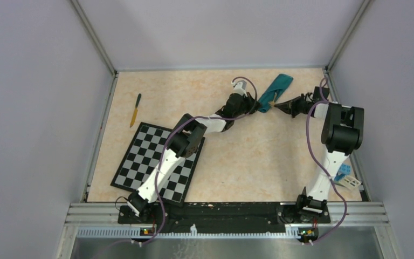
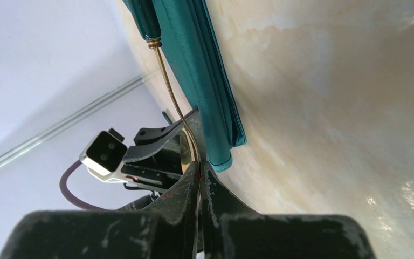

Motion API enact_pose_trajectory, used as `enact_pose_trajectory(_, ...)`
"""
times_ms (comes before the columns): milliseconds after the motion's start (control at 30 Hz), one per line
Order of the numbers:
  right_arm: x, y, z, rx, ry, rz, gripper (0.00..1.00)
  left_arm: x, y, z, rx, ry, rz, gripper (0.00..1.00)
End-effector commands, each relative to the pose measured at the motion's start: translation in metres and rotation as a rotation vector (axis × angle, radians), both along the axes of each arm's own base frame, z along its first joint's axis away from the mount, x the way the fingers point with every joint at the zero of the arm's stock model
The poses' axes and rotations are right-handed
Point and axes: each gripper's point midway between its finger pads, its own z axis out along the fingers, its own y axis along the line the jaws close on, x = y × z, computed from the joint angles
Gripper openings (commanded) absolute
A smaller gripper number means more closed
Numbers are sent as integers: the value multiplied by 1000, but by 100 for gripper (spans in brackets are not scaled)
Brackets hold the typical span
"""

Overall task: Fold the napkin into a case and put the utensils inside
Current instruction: Insert the spoon into the folded napkin.

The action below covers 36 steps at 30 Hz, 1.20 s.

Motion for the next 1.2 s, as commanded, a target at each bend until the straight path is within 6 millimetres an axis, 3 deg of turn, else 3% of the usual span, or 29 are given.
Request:
enact_pose_trajectory(0, 21, -11, 9, 2, -39, -56, 0, -8, 10, -29, 80, 59, 12, 5)
enact_pose_trajectory(400, 37, -13, -9, -56, -19, -124, 0, -8, 8, -29, 71, 57, 11, 6)
enact_pose_trajectory(733, 51, -2, -5, -71, -41, -143, 0, -8, 8, -29, 68, 56, 10, 7)
enact_pose_trajectory(1167, 52, -3, -14, -117, -14, -186, 0, -10, 8, -33, 60, 76, 7, 7)
